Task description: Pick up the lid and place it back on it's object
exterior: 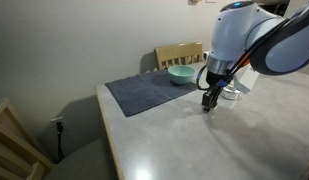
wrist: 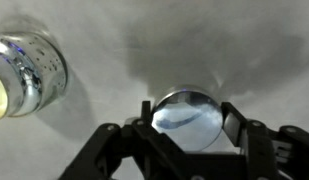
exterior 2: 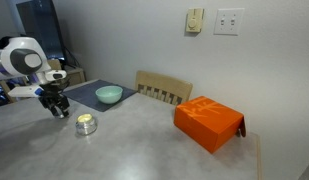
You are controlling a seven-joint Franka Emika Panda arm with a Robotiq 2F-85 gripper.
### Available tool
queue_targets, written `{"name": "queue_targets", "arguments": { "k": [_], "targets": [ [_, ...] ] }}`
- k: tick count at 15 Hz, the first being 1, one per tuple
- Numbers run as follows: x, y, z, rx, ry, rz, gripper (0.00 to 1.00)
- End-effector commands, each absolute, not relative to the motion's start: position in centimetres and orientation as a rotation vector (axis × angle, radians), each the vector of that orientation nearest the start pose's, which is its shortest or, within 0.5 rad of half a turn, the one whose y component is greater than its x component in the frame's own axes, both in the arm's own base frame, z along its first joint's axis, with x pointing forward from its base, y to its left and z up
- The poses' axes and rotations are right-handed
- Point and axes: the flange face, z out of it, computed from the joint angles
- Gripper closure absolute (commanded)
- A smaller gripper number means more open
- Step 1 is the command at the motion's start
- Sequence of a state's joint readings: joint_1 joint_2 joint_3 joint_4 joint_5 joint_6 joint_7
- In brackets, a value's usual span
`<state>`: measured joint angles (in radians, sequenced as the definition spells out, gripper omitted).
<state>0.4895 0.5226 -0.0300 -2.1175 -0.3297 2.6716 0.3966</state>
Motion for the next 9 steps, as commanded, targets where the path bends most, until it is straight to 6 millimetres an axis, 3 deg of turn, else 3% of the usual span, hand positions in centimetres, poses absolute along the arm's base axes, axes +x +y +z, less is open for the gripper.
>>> {"name": "queue_targets", "arguments": {
  "k": [1, 4, 9],
  "targets": [
    [48.7, 27.6, 20.2, -3.286, -0.601, -0.301, 0.56],
    [47.4, 28.2, 23.3, -3.326, -0.531, -0.466, 0.56],
    [45.0, 26.3, 28.3, -3.400, -0.245, -0.720, 0.56]
  ]
}}
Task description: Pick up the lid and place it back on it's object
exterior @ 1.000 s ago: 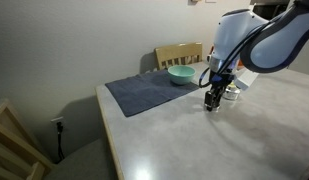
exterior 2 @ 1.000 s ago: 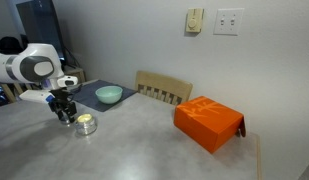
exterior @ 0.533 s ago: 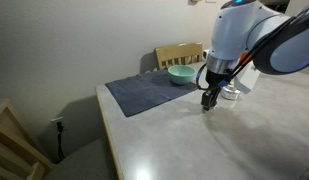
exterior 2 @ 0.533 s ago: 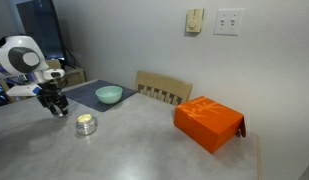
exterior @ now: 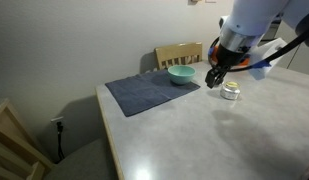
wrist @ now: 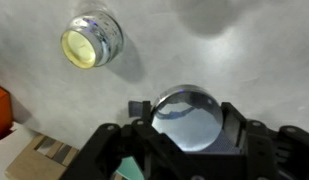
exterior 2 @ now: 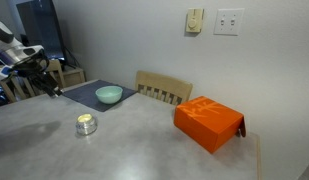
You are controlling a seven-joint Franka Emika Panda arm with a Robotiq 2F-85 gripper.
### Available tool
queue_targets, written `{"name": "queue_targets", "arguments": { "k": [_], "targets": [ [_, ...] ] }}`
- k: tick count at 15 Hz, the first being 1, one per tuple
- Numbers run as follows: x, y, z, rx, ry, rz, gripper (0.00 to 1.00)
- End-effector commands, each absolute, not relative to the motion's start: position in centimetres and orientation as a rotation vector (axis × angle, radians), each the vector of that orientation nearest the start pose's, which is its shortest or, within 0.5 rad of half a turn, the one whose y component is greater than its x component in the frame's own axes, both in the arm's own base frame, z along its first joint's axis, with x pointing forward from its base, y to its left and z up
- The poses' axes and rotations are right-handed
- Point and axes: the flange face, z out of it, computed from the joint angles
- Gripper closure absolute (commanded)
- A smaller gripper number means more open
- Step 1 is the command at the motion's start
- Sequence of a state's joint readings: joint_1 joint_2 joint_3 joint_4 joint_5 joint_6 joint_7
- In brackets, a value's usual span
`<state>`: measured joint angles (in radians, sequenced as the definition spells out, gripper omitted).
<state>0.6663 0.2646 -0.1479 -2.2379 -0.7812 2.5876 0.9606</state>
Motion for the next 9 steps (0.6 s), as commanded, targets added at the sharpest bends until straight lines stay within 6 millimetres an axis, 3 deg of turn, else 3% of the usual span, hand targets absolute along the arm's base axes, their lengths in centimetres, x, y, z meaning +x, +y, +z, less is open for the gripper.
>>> {"name": "queue_targets", "arguments": {
  "k": [1, 5, 9],
  "targets": [
    [44.4, 25.7, 29.0, -3.409, -0.201, -0.742, 0.56],
    [42.5, 22.7, 31.5, -3.366, -0.112, -0.770, 0.56],
    [42.5, 18.0, 32.3, -3.272, -0.095, -0.777, 0.56]
  ]
}}
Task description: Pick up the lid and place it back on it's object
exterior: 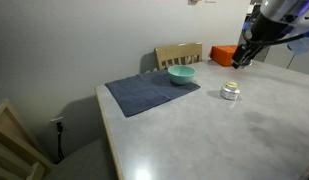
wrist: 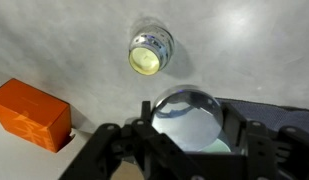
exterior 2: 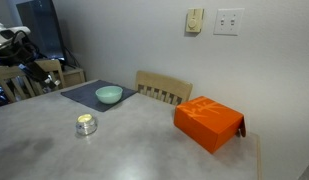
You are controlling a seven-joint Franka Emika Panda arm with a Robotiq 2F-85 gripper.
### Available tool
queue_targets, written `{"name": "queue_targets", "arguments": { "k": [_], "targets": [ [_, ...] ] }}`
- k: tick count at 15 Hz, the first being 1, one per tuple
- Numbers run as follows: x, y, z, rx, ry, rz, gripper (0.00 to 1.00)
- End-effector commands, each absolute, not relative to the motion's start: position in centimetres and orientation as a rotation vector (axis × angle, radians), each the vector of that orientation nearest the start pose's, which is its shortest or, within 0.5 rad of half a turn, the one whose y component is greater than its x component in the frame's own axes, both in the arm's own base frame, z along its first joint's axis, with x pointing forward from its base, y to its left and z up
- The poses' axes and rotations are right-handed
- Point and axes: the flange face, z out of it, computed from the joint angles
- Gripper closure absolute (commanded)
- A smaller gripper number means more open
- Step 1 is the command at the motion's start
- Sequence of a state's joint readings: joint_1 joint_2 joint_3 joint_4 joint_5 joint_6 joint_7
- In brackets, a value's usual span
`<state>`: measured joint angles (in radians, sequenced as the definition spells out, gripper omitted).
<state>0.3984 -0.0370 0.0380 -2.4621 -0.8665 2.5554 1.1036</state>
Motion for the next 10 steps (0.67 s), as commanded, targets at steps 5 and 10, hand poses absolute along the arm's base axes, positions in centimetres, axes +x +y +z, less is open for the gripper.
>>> {"name": "queue_targets", "arguments": {
  "k": [5, 10],
  "targets": [
    [43.3, 14.0, 30.1, -3.146, -0.248, -0.715, 0.56],
    [43.4, 14.1, 30.4, -3.161, -0.220, -0.722, 0.56]
  ]
}}
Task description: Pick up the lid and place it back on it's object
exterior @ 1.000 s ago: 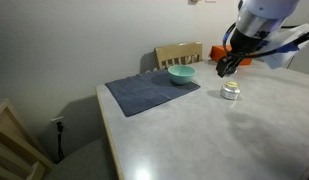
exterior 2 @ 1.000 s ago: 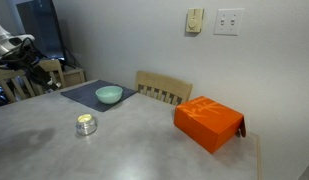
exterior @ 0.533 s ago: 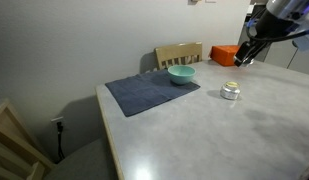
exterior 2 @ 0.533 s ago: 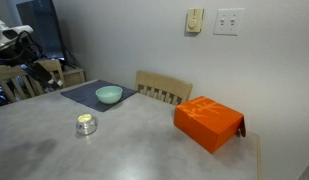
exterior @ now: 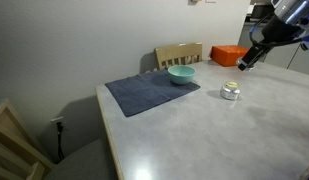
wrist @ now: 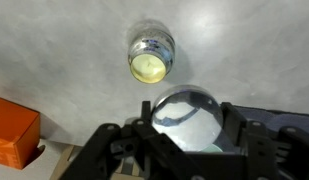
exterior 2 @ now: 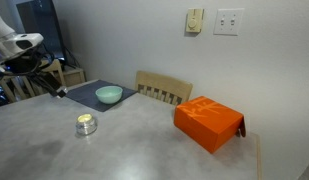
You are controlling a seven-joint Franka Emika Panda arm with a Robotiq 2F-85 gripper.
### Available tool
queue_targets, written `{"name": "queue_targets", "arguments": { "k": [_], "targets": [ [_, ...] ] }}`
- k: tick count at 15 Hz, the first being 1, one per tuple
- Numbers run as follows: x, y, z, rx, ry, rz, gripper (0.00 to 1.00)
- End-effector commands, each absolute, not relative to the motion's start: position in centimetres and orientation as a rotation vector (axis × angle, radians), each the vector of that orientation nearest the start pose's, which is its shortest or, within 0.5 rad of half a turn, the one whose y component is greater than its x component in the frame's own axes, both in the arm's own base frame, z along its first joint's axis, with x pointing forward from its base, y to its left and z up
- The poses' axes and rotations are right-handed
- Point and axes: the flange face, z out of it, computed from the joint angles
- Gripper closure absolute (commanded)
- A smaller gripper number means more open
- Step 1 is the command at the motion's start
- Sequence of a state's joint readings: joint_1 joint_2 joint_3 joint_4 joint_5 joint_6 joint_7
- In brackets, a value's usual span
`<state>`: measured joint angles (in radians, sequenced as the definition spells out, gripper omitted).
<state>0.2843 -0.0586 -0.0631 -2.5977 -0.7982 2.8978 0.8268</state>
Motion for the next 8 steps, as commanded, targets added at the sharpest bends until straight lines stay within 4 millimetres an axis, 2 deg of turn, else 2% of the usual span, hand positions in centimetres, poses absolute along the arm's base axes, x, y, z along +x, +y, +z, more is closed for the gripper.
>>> {"name": "queue_targets", "arguments": {
  "k": [1, 8],
  "targets": [
    [43.8, 14.0, 29.8, -3.171, -0.181, -0.678, 0.56],
    [46.0, 13.5, 29.7, -3.028, 0.120, -0.595, 0.56]
  ]
}}
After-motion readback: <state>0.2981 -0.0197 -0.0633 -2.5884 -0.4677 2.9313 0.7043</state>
